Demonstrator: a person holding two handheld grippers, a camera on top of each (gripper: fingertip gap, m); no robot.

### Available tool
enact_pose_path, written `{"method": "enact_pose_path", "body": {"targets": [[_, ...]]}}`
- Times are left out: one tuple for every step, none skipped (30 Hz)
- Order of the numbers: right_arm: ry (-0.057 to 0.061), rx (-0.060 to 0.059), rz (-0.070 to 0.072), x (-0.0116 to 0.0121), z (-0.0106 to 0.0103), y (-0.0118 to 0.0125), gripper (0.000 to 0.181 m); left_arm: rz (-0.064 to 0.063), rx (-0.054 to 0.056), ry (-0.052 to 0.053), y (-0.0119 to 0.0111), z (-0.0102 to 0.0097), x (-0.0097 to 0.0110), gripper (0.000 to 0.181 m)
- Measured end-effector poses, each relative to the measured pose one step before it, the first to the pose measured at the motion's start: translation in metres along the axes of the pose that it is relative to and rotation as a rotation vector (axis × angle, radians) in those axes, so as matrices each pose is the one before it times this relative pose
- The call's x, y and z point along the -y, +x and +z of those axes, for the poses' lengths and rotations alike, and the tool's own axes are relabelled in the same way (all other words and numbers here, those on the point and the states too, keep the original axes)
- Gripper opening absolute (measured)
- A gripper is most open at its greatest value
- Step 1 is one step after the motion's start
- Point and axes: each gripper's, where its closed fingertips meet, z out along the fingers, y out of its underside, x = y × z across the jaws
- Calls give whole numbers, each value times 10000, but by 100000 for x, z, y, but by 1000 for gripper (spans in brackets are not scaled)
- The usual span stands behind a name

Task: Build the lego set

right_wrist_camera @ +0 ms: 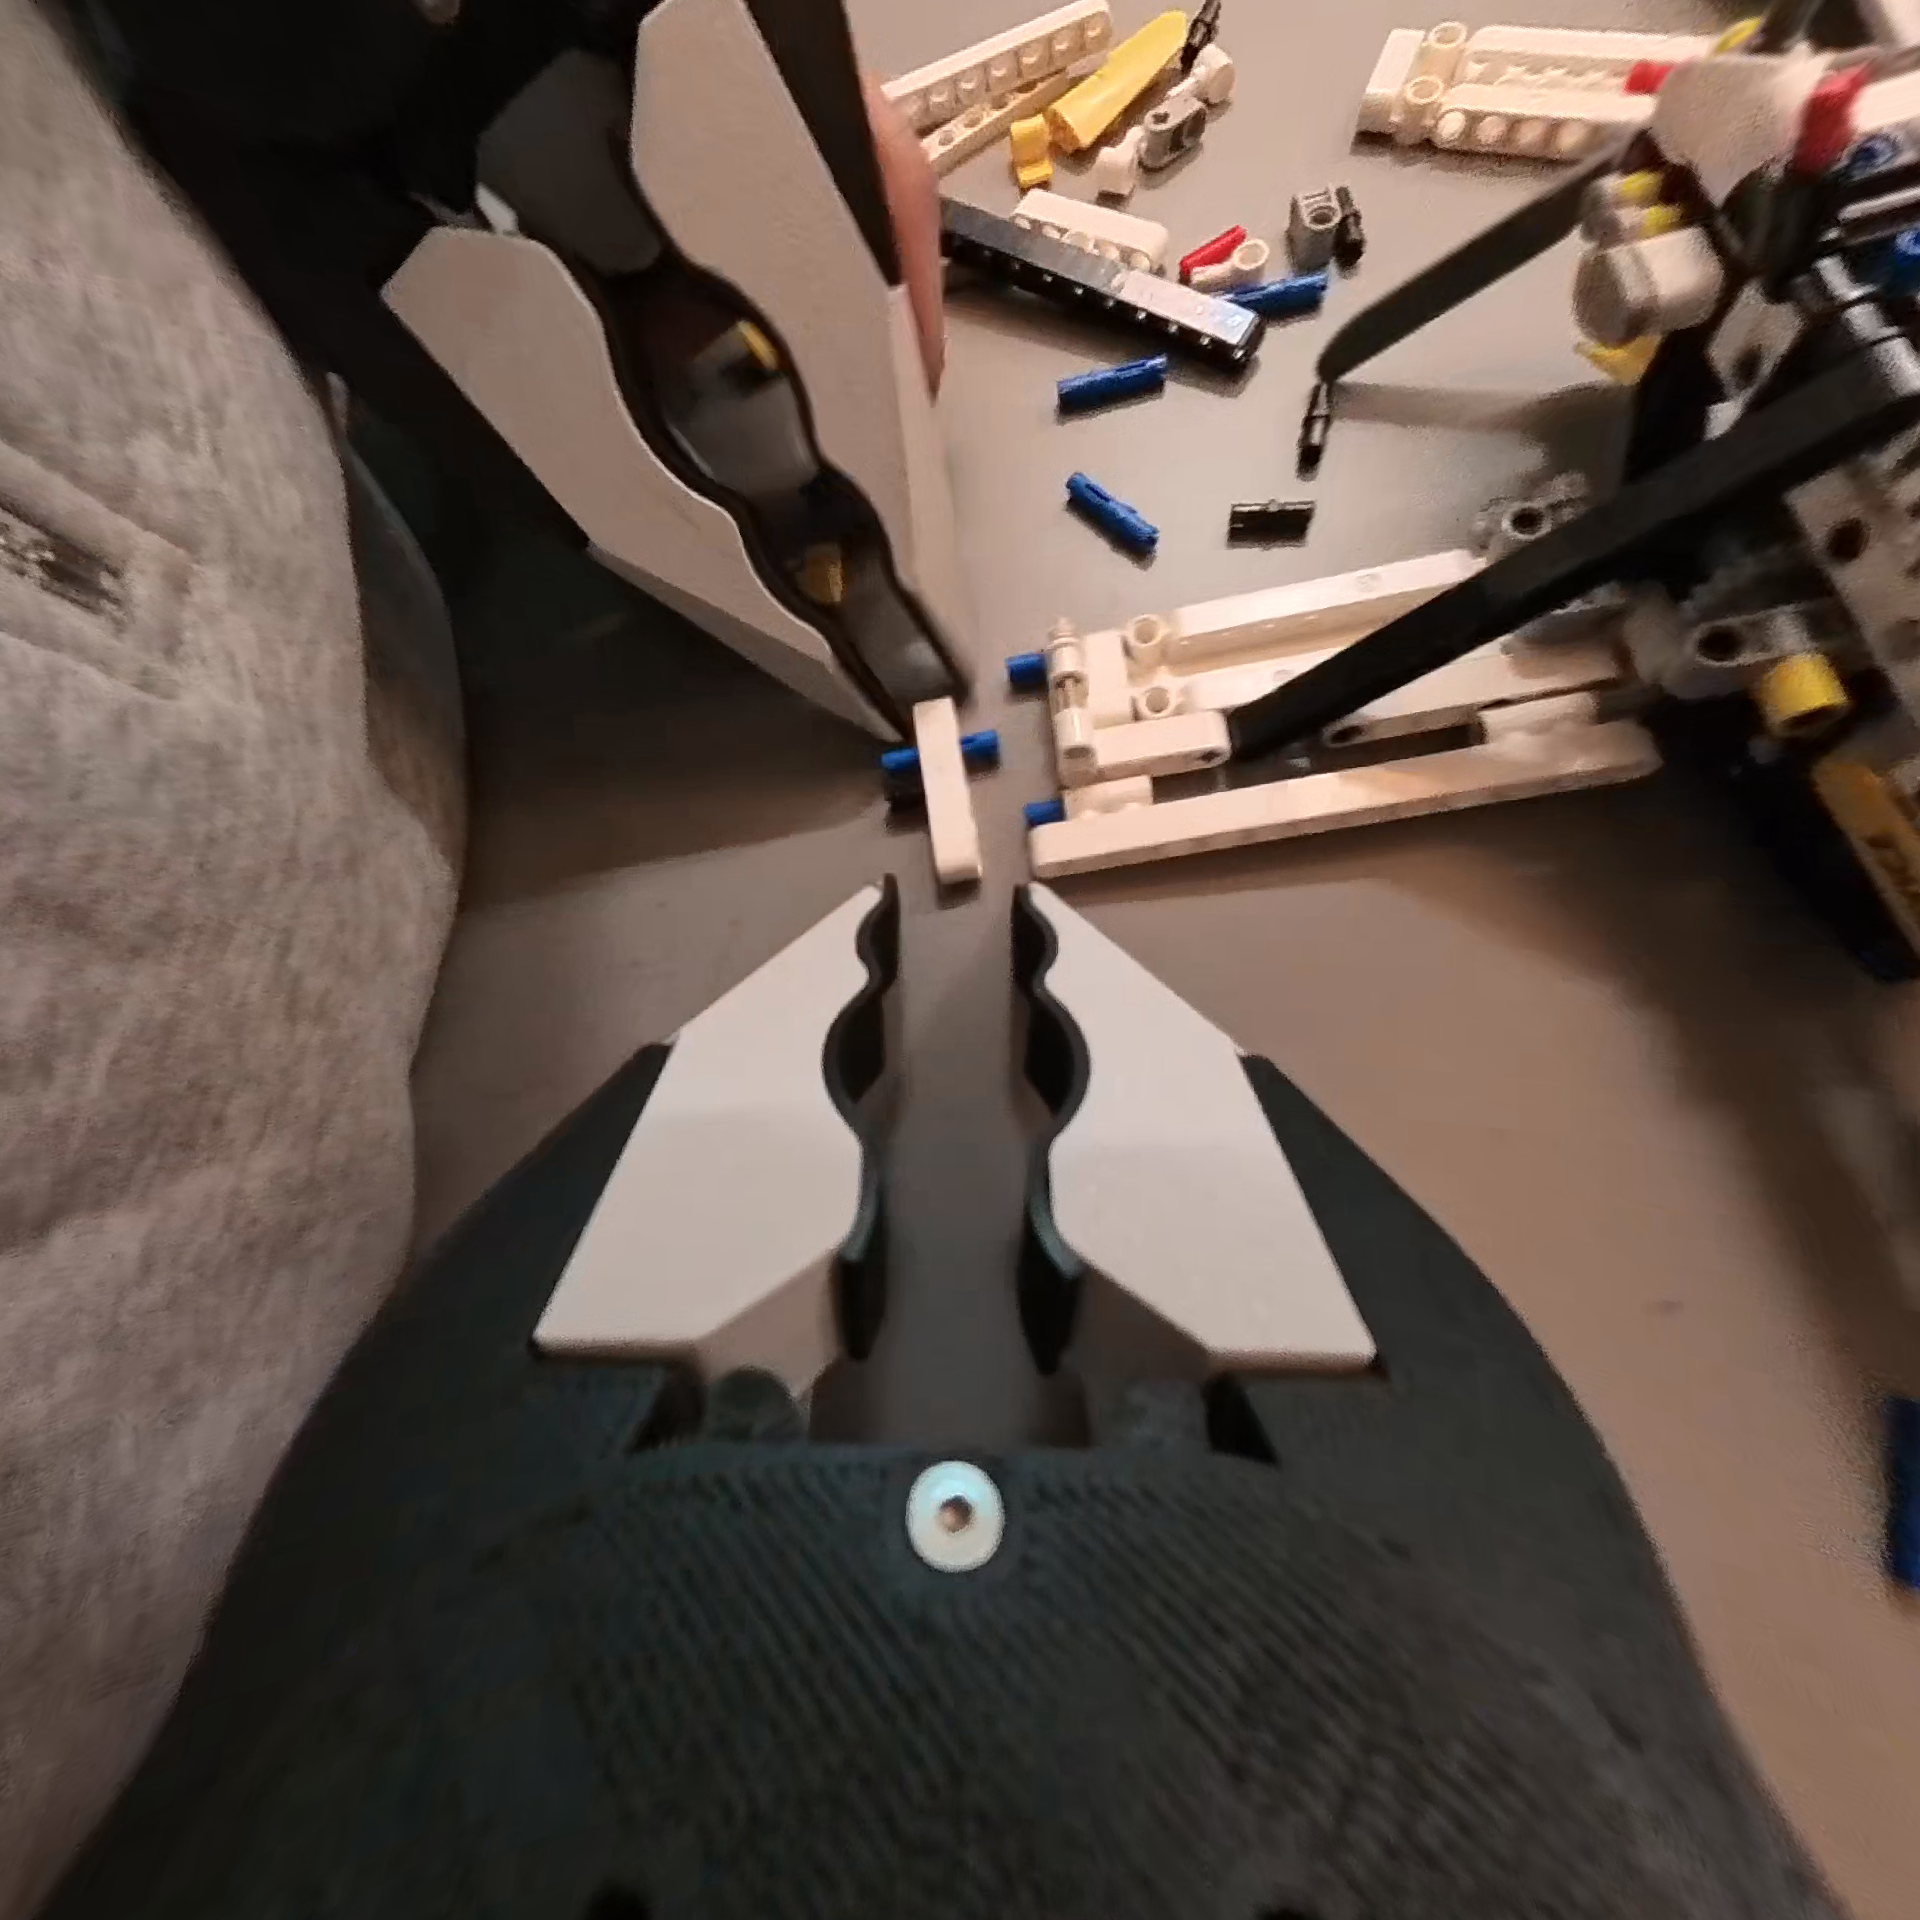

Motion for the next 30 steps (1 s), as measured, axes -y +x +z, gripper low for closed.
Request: {"method": "enact_pose_path", "body": {"targets": [[-96,20,6,-109,-110,-55,21,-87,-80,-42,-31,-122,-110,20],[-88,-18,0,-112,-121,11,22,-45,-34,-42,-36,-111,-123,22],[-67,-80,-4,-85,-144,125,23,-3,11,-31,-49,-92,-95,25],[-22,-127,-20,-17,-148,190,26,1,32,-17,-75,-74,-66,28],[43,-131,-52,105,-105,179,29,-23,58,-2,-128,-38,-25,30],[89,-140,-83,191,-58,172,32,-46,82,23,-157,13,0,33],[93,-147,-123,227,-17,160,37,-55,86,40,-177,80,32,36],[73,-144,-177,220,43,125,41,-51,78,67,-165,94,94,39],[39,-149,-224,223,87,122,45,-10,102,51,-176,96,111,44],[18,-115,-281,267,121,42,49,30,117,67,-194,96,143,49],[18,-85,-346,302,120,-14,53,34,92,49,-168,113,129,54],[7,-68,-391,304,173,-33,56,11,9,52,-62,106,117,56],[-36,-21,-400,224,239,-62,57,14,-20,43,-27,108,111,57],[-152,-2,-355,-18,302,47,59,52,-49,38,20,85,106,58],[-306,-10,-294,-260,332,160,60,66,-62,29,31,72,88,59],[-346,13,-238,-305,258,164,61,50,-73,15,31,74,73,59],[-197,94,-118,-94,103,102,63,9,-96,26,55,62,47,59],[-151,105,-9,-39,-10,122,63,-17,-109,20,64,76,50,58],[-172,50,4,-129,-44,181,62,-26,-108,13,56,53,22,58],[-87,41,14,-94,-76,132,63,-41,-130,-21,103,43,-23,57],[-39,69,66,-112,-12,34,63,-36,-76,-11,31,37,8,57],[-16,175,148,-116,55,-206,63,-21,-63,-8,51,60,15,56],[0,254,224,-94,84,-338,61,-15,-55,-6,53,28,16,56],[0,152,172,-44,71,-164,61,-9,-24,-3,0,80,40,55],[-21,37,29,-27,13,-50,61,-8,-33,-5,14,42,17,56],[-37,14,-23,-4,-1,-33,59,-11,-51,-4,30,34,23,55],[-30,8,1,-5,21,9,59,-21,-47,-8,27,59,15,55],[-8,13,5,-8,10,-7,58,-15,-42,-9,-4,41,23,55],[13,29,-20,3,-16,-43,58,-11,-15,-2,-40,54,41,55],[9,22,-13,2,-2,-37,53,-13,15,-4,-44,51,28,55]]}}
